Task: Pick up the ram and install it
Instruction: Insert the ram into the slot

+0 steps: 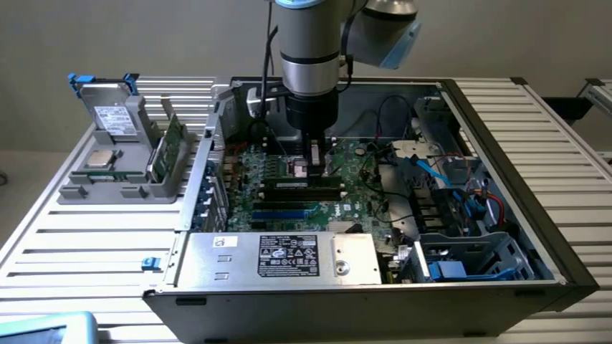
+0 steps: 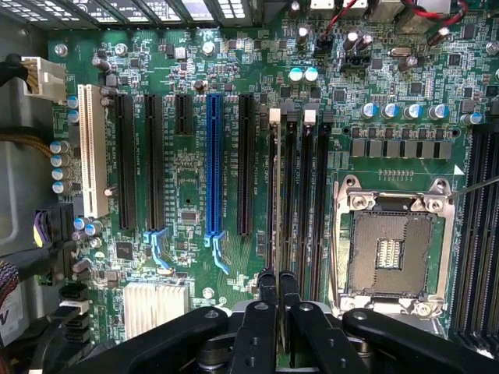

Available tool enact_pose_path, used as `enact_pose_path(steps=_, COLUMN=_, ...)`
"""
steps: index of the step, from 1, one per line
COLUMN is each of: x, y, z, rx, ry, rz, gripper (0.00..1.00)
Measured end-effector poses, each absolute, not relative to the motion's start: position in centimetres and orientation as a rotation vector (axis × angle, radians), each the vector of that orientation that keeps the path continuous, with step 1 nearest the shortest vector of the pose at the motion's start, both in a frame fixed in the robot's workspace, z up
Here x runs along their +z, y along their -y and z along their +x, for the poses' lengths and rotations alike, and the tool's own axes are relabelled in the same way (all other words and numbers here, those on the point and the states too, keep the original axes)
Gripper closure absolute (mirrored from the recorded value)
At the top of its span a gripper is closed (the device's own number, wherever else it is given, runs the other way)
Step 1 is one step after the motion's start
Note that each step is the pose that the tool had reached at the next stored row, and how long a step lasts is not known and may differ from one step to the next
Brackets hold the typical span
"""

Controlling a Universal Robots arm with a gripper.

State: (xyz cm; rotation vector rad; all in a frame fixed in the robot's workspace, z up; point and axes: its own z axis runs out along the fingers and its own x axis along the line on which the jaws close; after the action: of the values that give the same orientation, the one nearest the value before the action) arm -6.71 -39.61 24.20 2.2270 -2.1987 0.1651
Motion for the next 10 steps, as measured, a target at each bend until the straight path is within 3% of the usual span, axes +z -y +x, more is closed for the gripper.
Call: enact_pose_path(steps=10, x=23.7, y=39.73, z=-6.69, rx=0.165, ry=2.207, rz=2.219, gripper=0.87)
